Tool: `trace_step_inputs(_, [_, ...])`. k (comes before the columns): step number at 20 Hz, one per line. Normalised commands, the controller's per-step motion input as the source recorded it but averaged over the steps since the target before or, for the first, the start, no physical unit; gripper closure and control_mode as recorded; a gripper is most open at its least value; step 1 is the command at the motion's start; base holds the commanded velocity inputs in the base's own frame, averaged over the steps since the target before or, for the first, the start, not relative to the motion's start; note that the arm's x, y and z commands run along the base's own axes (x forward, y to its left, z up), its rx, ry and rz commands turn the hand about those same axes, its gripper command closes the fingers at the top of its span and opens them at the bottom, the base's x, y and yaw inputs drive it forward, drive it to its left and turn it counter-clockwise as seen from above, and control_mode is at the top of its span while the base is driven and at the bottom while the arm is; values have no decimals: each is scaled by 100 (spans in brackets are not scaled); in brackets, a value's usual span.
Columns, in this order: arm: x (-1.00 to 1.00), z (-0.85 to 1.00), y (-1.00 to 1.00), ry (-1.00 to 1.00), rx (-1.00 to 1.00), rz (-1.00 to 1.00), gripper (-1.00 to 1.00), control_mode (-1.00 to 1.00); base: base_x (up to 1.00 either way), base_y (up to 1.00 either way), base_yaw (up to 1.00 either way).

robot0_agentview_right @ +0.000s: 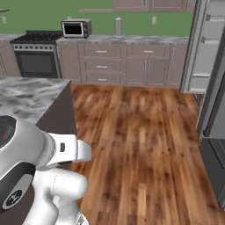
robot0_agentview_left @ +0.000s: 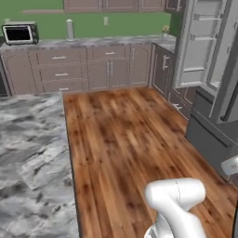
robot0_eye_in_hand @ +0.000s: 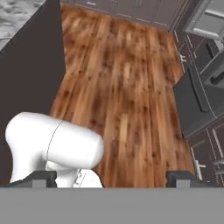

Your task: Retrieve the pear and orange from the fridge and place them into the bowl on the dining table.

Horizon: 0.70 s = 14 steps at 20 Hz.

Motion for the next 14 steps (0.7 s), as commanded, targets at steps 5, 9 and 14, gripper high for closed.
trace_step_inputs(5, [0, 0, 0, 0, 0, 0, -100, 100, 100, 1, -22])
trace_step_inputs(9, [0, 0, 0, 0, 0, 0, -100, 100, 100, 0, -38])
trace_step_inputs(14, [0, 0, 0, 0, 0, 0, -100, 100, 90, 1, -52])
